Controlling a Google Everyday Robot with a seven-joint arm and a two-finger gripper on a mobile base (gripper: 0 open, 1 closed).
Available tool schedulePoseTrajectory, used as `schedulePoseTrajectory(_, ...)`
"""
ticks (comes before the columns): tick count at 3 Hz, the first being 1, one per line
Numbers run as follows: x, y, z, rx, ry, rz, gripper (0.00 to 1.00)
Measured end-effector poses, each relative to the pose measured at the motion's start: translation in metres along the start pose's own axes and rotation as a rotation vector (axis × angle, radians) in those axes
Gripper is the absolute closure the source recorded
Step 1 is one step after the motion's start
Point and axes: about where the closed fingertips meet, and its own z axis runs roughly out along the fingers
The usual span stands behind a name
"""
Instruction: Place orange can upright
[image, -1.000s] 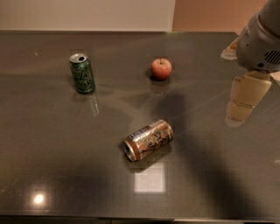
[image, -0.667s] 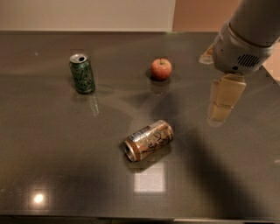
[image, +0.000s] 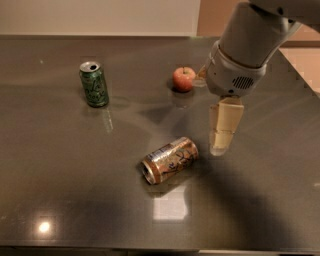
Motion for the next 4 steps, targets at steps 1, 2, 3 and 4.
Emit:
schedulePoseTrajectory(1,-0.032,0.024,0.019,-0.05,-0.04,-0.128,0.0)
schedulePoseTrajectory(2,-0.057,0.05,0.034,-0.089,-0.061,-0.228,0.0)
schedulePoseTrajectory(3,-0.074,0.068,0.047,-0.118,-0.063,-0.3,0.0)
schedulePoseTrajectory(4,-0.085,0.079,0.061,-0.155,-0.042,-0.353,0.0)
